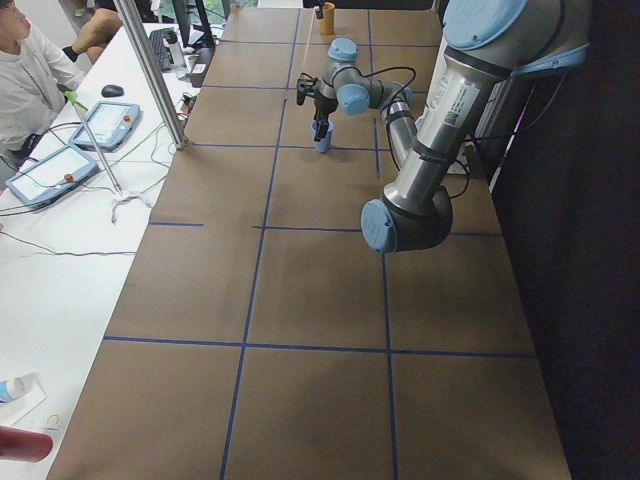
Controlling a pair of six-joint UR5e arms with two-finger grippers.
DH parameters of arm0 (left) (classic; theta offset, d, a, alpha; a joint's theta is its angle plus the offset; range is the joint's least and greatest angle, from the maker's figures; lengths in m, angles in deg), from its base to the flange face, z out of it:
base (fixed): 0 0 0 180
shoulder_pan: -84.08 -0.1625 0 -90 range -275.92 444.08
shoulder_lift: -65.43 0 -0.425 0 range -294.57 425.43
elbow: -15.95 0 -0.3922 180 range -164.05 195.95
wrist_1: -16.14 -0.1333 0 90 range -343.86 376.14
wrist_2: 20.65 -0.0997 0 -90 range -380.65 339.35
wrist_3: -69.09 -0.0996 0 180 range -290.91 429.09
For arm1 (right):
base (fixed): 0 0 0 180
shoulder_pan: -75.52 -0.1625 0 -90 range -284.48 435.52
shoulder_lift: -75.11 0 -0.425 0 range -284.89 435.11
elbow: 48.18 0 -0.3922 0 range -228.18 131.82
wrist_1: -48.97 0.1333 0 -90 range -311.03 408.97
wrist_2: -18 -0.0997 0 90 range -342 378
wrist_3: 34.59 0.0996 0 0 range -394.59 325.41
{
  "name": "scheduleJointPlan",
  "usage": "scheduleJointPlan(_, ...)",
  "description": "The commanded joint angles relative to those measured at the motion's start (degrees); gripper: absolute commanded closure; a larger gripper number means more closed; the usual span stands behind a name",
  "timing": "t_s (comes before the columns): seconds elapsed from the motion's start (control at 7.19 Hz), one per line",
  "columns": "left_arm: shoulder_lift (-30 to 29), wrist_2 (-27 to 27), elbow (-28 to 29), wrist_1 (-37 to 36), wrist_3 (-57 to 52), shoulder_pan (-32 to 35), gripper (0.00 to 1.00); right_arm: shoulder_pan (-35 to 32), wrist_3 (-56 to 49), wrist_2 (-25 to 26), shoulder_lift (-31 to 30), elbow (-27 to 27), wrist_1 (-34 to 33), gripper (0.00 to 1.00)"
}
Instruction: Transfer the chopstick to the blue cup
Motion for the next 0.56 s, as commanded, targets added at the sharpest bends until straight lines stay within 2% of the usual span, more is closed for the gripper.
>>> scheduleJointPlan(0.0,0.2,0.0,0.2,0.1,0.0,-0.1,0.00,7.9,11.2,1.0,8.6,-3.2,0.5,0.98)
scheduleJointPlan(0.14,0.2,0.0,0.5,0.6,0.0,-0.1,0.00,10.4,14.1,3.2,10.6,-3.8,0.5,0.98)
scheduleJointPlan(0.28,0.2,0.0,0.8,1.0,0.0,-0.1,0.00,14.0,14.3,8.2,13.6,-5.2,0.5,0.98)
scheduleJointPlan(0.42,0.2,0.0,0.8,1.0,0.0,-0.1,0.00,15.9,14.5,9.8,15.4,-7.4,1.0,0.98)
